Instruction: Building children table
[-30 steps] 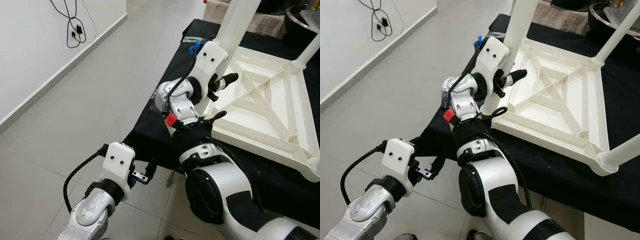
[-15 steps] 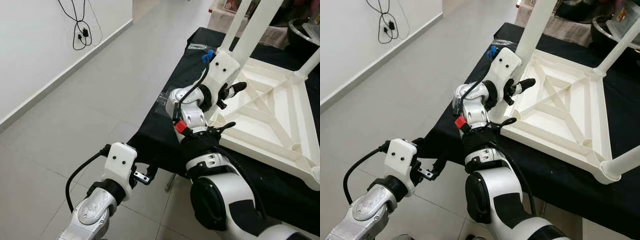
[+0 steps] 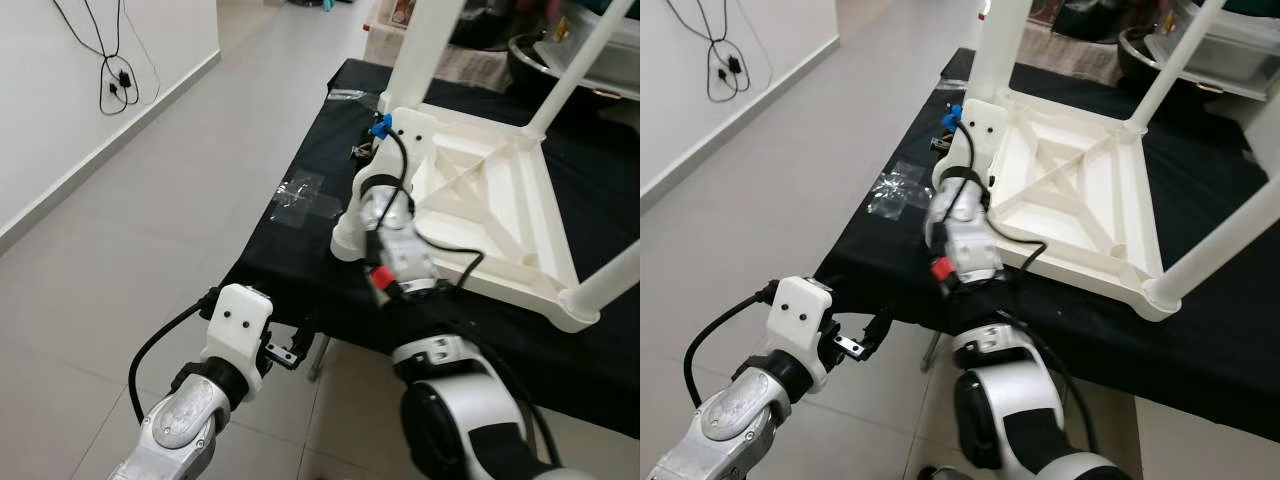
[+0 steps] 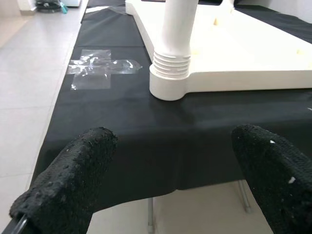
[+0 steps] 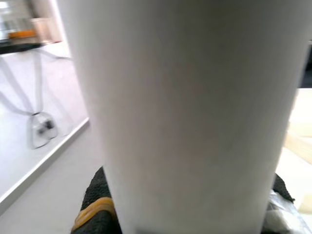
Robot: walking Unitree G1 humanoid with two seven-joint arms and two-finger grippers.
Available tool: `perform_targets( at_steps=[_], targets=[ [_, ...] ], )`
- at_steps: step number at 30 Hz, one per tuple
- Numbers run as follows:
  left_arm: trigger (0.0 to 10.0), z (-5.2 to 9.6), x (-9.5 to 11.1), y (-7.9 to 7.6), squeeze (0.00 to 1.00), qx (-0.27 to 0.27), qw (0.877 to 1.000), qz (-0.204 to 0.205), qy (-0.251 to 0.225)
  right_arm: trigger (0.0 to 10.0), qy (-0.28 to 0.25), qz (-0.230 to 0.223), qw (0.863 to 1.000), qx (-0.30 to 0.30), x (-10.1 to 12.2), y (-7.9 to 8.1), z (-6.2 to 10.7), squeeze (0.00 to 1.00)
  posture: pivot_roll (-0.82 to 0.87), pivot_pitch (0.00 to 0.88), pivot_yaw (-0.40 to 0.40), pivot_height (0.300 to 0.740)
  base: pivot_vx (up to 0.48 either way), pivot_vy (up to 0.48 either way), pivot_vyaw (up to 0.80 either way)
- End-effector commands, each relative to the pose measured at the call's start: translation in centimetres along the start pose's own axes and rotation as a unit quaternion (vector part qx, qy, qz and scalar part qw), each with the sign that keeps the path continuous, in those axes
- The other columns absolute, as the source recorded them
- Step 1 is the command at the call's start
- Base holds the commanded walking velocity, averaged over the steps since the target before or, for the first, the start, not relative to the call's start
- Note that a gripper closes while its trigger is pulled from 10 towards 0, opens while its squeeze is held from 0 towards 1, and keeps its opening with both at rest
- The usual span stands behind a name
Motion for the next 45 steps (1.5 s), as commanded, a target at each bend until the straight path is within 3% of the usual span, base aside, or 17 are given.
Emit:
perform_targets(
  at_steps=[1,8,11,14,21,25,26,27,28,29,31,34,39,41,43,44,45],
  targets=[
    [10.0,0.0,-0.3,-0.2,0.00,0.000,1.000,-0.001,0.005,10.0,0.120,-0.065,0.990,0.041,-6.0,0.2,0.9,0.00,0.16,0.176,-0.110,0.740,0.000,0.000,0.00],
    [10.0,-0.1,-0.1,-0.1,0.00,0.002,1.000,-0.002,0.000,10.0,0.171,-0.057,0.957,0.226,-6.8,2.6,1.3,0.00,0.16,0.176,-0.117,0.740,0.000,0.000,0.00],
    [10.0,-0.1,0.0,-0.1,0.00,0.004,1.000,-0.003,-0.002,10.0,0.160,-0.069,0.963,0.208,-6.1,2.3,0.7,0.00,0.16,0.175,-0.123,0.740,0.000,0.000,0.00],
    [10.0,-0.1,0.2,0.0,0.00,0.007,1.000,-0.002,-0.005,10.0,0.145,-0.091,0.976,0.136,-5.7,1.0,-0.1,0.00,0.17,0.178,-0.123,0.740,0.000,0.000,0.00],
    [10.0,0.0,0.1,0.1,0.00,0.006,1.000,-0.006,-0.004,10.0,0.094,-0.068,0.993,0.016,-5.5,-0.5,0.0,0.00,0.17,0.178,-0.121,0.740,0.000,0.000,0.00],
    [10.0,0.0,0.0,0.2,0.00,0.007,1.000,-0.005,-0.003,10.0,0.081,-0.063,0.995,-0.018,-5.5,-0.5,0.3,0.00,0.17,0.177,-0.119,0.740,0.000,0.000,0.00],
    [10.0,0.0,0.0,0.2,0.00,0.008,1.000,-0.007,-0.002,10.0,0.072,-0.069,0.995,-0.018,-5.4,0.5,0.7,0.00,0.17,0.176,-0.120,0.740,0.000,0.000,0.00],
    [10.0,0.0,0.0,0.3,0.00,0.009,1.000,-0.008,-0.001,10.0,0.057,-0.063,0.996,0.006,-4.9,2.1,1.0,0.00,0.18,0.175,-0.121,0.740,0.000,0.000,0.00],
    [10.0,0.0,0.0,0.3,0.00,0.009,1.000,-0.008,-0.001,10.0,0.057,-0.063,0.996,0.006,-4.9,2.1,1.0,0.00,0.18,0.175,-0.121,0.740,0.000,0.000,0.00],
    [10.0,0.1,0.0,0.4,0.00,0.009,1.000,-0.008,-0.001,10.0,0.035,-0.065,0.996,0.057,-3.9,4.2,1.2,0.00,0.18,0.176,-0.121,0.740,0.000,0.000,0.00],
    [10.0,0.1,0.0,0.4,0.00,0.009,1.000,-0.008,-0.001,10.0,0.035,-0.065,0.996,0.057,-3.9,4.2,1.2,0.00,0.18,0.176,-0.121,0.740,0.000,0.000,0.00],
    [10.0,0.1,0.0,0.6,0.00,0.013,1.000,-0.011,-0.001,10.0,0.003,0.010,0.982,0.191,-1.9,7.1,1.1,0.00,0.17,0.173,-0.127,0.740,0.000,0.000,0.00],
    [10.0,0.1,0.0,0.5,0.00,0.013,1.000,-0.009,-0.002,10.0,0.020,0.078,0.968,0.238,-2.5,6.0,0.6,0.00,0.16,0.172,-0.131,0.740,0.000,0.000,0.00],
    [10.0,0.0,0.0,0.5,0.00,0.014,1.000,-0.009,-0.002,10.0,0.088,0.087,0.952,0.280,-4.4,5.7,0.9,0.00,0.16,0.172,-0.131,0.740,0.000,0.000,0.00],
    [10.0,0.0,0.0,0.5,0.00,0.014,1.000,-0.008,-0.002,10.0,0.104,0.092,0.944,0.299,-4.9,5.7,1.0,0.00,0.15,0.173,-0.134,0.740,0.000,0.000,0.00],
    [10.0,0.0,0.0,0.4,0.00,0.013,1.000,-0.007,-0.003,10.0,0.129,0.121,0.922,0.345,-5.7,5.7,1.6,0.00,0.15,0.175,-0.138,0.740,0.000,0.000,0.00],
    [10.0,0.0,0.0,0.4,0.00,0.013,1.000,-0.007,-0.003,10.0,0.129,0.121,0.922,0.345,-5.7,5.7,1.6,0.00,0.15,0.175,-0.138,0.740,0.000,0.000,0.00]
  ],
)
Point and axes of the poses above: a point about 5 cm out from each wrist's last joint towards the gripper, its own z axis pointing back from the gripper into the wrist, its own x axis along the axis of the wrist's last joint, y = z × x, the point moved 5 cm from there along -z, pointing out of the wrist towards the gripper
